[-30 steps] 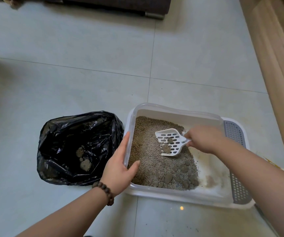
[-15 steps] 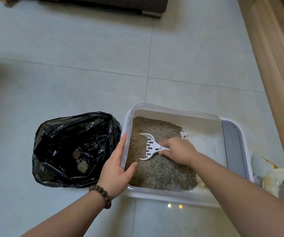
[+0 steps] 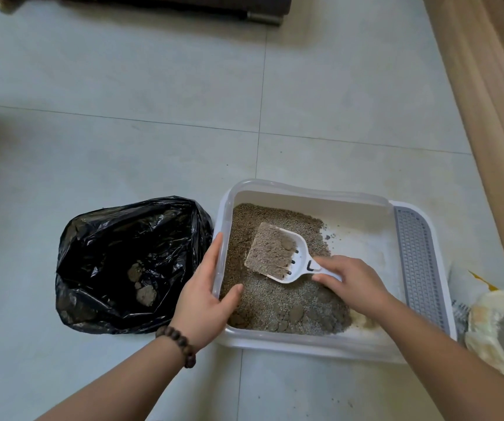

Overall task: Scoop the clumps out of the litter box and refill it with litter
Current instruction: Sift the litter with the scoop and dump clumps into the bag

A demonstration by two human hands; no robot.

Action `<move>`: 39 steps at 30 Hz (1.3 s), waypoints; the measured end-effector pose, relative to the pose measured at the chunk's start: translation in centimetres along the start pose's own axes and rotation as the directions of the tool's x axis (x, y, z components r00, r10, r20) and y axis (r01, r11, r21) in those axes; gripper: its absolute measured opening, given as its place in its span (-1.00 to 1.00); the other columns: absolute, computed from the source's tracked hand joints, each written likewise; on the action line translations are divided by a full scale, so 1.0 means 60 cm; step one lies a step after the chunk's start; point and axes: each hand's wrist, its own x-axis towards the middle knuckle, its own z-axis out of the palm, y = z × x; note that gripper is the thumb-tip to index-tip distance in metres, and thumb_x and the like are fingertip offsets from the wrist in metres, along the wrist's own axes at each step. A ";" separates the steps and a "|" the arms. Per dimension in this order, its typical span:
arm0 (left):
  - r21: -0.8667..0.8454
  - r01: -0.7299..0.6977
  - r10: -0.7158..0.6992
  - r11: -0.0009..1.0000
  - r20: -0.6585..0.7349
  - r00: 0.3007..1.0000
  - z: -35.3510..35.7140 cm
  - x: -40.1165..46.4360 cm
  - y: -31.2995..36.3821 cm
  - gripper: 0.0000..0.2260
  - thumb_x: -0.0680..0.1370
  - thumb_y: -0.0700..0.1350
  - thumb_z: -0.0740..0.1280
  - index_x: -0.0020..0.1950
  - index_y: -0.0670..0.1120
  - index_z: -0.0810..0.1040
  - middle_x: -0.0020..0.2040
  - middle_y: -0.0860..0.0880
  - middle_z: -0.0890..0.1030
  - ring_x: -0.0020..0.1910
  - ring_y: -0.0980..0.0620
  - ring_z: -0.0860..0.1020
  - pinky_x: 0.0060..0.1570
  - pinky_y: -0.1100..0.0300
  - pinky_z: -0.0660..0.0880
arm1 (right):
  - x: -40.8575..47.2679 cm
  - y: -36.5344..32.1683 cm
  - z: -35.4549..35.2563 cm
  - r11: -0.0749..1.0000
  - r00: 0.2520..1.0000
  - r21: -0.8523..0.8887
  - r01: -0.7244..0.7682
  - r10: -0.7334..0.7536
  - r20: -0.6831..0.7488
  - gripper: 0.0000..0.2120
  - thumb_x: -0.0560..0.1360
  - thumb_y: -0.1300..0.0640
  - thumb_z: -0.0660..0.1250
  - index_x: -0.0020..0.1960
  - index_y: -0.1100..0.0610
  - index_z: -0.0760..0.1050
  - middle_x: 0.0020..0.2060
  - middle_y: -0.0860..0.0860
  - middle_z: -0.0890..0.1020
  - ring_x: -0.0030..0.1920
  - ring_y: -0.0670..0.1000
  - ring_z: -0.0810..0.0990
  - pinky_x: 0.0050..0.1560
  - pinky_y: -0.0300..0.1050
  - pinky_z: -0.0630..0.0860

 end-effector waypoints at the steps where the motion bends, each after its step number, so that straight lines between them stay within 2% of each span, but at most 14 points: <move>1: -0.004 -0.002 0.002 1.000 0.004 1.000 0.000 0.001 0.000 -0.25 0.42 0.06 0.33 0.53 0.22 0.02 0.45 0.36 0.16 0.41 0.42 0.17 0.27 0.58 0.11 | -0.007 0.004 -0.002 1.000 1.000 -0.017 0.001 -0.001 -0.010 -0.66 0.53 -0.10 0.27 0.30 -0.22 0.45 0.01 -0.17 0.59 0.04 -0.08 0.53 -0.10 -0.17 0.37; 6: -0.015 -0.001 0.001 1.000 0.012 1.000 -0.001 0.005 0.005 -0.25 0.42 0.06 0.33 0.52 0.23 0.01 0.47 0.32 0.17 0.32 0.55 0.18 0.27 0.52 0.14 | -0.034 0.013 -0.016 0.988 0.999 -0.151 0.036 -0.042 -0.032 -0.68 0.55 -0.12 0.22 0.30 -0.27 0.42 -0.21 -0.16 0.50 -0.14 -0.10 0.46 -0.19 -0.14 0.35; 8: -0.020 0.001 0.000 1.000 0.011 1.000 -0.002 0.005 0.006 -0.25 0.42 0.06 0.33 0.51 0.24 0.01 0.47 0.31 0.18 0.38 0.46 0.18 0.33 0.42 0.16 | -0.040 0.011 -0.021 0.977 0.998 -0.203 0.066 -0.068 -0.001 -0.68 0.55 -0.13 0.21 0.29 -0.29 0.41 -0.27 -0.20 0.44 -0.16 -0.12 0.42 -0.23 -0.17 0.29; 10: -0.017 0.004 -0.004 1.000 0.016 1.000 -0.002 0.006 0.005 -0.25 0.42 0.06 0.33 0.51 0.25 0.01 0.48 0.30 0.18 0.43 0.38 0.17 0.36 0.36 0.16 | -0.046 0.011 -0.034 0.971 0.996 -0.223 0.088 -0.084 0.027 -0.67 0.54 -0.14 0.21 0.30 -0.31 0.39 -0.26 -0.21 0.45 -0.15 -0.12 0.44 -0.23 -0.18 0.29; 12: -0.007 0.000 0.000 1.000 0.020 1.000 -0.002 0.006 0.003 -0.25 0.42 0.06 0.33 0.51 0.25 0.01 0.47 0.33 0.17 0.43 0.38 0.17 0.35 0.36 0.16 | -0.053 0.023 -0.057 0.968 0.997 -0.237 0.077 -0.076 0.014 -0.65 0.54 -0.15 0.20 0.32 -0.27 0.38 -0.18 -0.15 0.51 -0.13 -0.08 0.48 -0.20 -0.15 0.38; 14: -0.007 -0.002 0.002 1.000 0.018 1.000 -0.002 0.005 0.002 -0.25 0.42 0.06 0.33 0.52 0.24 0.01 0.46 0.34 0.17 0.43 0.38 0.17 0.35 0.36 0.15 | -0.060 0.044 -0.090 0.948 0.997 -0.307 0.078 -0.080 0.006 -0.62 0.52 -0.18 0.19 0.33 -0.22 0.40 -0.15 -0.14 0.52 -0.13 -0.07 0.50 -0.23 -0.16 0.37; 17: -0.003 -0.006 0.006 1.000 0.010 1.000 -0.002 0.005 0.002 -0.25 0.41 0.06 0.33 0.52 0.24 0.02 0.47 0.32 0.19 0.42 0.36 0.20 0.33 0.38 0.16 | -0.068 0.071 -0.143 0.862 0.992 -0.492 0.122 -0.099 0.072 -0.61 0.52 -0.20 0.18 0.33 -0.21 0.41 -0.15 -0.16 0.52 -0.10 -0.07 0.53 -0.25 -0.17 0.31; 20: 0.013 -0.004 0.004 1.000 0.009 1.000 -0.003 0.006 0.003 -0.24 0.40 0.07 0.33 0.51 0.24 0.01 0.39 0.44 0.15 0.37 0.40 0.21 0.24 0.53 0.14 | -0.069 0.076 -0.184 0.725 0.983 -0.670 0.156 -0.046 0.178 -0.61 0.55 -0.20 0.12 0.37 -0.26 0.31 -0.07 -0.20 0.50 -0.03 -0.09 0.54 -0.24 -0.18 0.31; 22: 0.010 -0.004 0.004 1.000 0.011 1.000 -0.002 0.006 0.001 -0.24 0.40 0.07 0.33 0.52 0.24 0.02 0.38 0.45 0.16 0.36 0.41 0.23 0.18 0.62 0.13 | -0.066 0.076 -0.199 0.648 0.977 -0.742 0.170 -0.012 0.213 -0.63 0.57 -0.19 0.10 0.36 -0.23 0.32 -0.01 -0.16 0.52 -0.02 -0.07 0.55 -0.22 -0.16 0.38; 26: -0.005 -0.004 0.004 1.000 0.009 1.000 -0.002 0.005 0.001 -0.24 0.40 0.05 0.34 0.51 0.24 0.03 0.40 0.42 0.18 0.39 0.37 0.24 0.24 0.55 0.15 | -0.051 0.074 -0.191 0.539 0.967 -0.812 0.224 -0.016 0.256 -0.75 0.57 -0.13 0.14 0.20 -0.14 0.46 -0.13 -0.12 0.53 -0.13 -0.04 0.56 -0.22 -0.10 0.50; 29: 0.015 -0.002 0.002 1.000 0.005 1.000 -0.001 0.006 0.003 -0.24 0.42 0.04 0.36 0.52 0.22 0.03 0.40 0.42 0.18 0.40 0.33 0.25 0.29 0.41 0.17 | -0.040 0.067 -0.172 0.542 0.954 -0.799 0.259 -0.017 0.298 -0.78 0.58 -0.09 0.14 0.15 -0.10 0.48 -0.20 -0.10 0.48 -0.15 -0.01 0.55 -0.23 -0.10 0.50; 34: 0.041 -0.009 0.009 0.999 0.001 1.000 -0.001 0.006 -0.001 -0.23 0.49 -0.13 0.42 0.53 0.21 0.03 0.47 0.26 0.23 0.42 0.22 0.28 0.33 0.29 0.21 | -0.035 0.045 -0.137 0.603 0.936 -0.739 0.301 -0.039 0.349 -0.77 0.60 -0.06 0.14 0.15 -0.05 0.49 -0.18 -0.05 0.51 -0.17 0.00 0.56 -0.29 -0.16 0.43; 37: 0.033 -0.008 0.008 0.999 0.002 1.000 0.000 0.005 0.003 -0.23 0.48 -0.06 0.41 0.53 0.21 0.02 0.48 0.24 0.23 0.42 0.23 0.29 0.32 0.28 0.22 | -0.037 0.039 -0.114 0.672 0.943 -0.687 0.277 -0.051 0.330 -0.74 0.59 -0.11 0.13 0.17 -0.09 0.51 -0.27 -0.10 0.48 -0.28 -0.08 0.49 -0.42 -0.23 0.29; 39: 0.024 -0.006 0.006 1.000 0.003 1.000 0.001 0.005 0.005 -0.24 0.45 0.00 0.38 0.52 0.22 0.02 0.48 0.24 0.24 0.34 0.34 0.33 0.29 0.32 0.23 | -0.040 0.037 -0.097 0.716 0.943 -0.643 0.271 -0.061 0.328 -0.72 0.57 -0.14 0.15 0.17 -0.07 0.50 -0.30 -0.14 0.46 -0.32 -0.14 0.42 -0.43 -0.29 0.16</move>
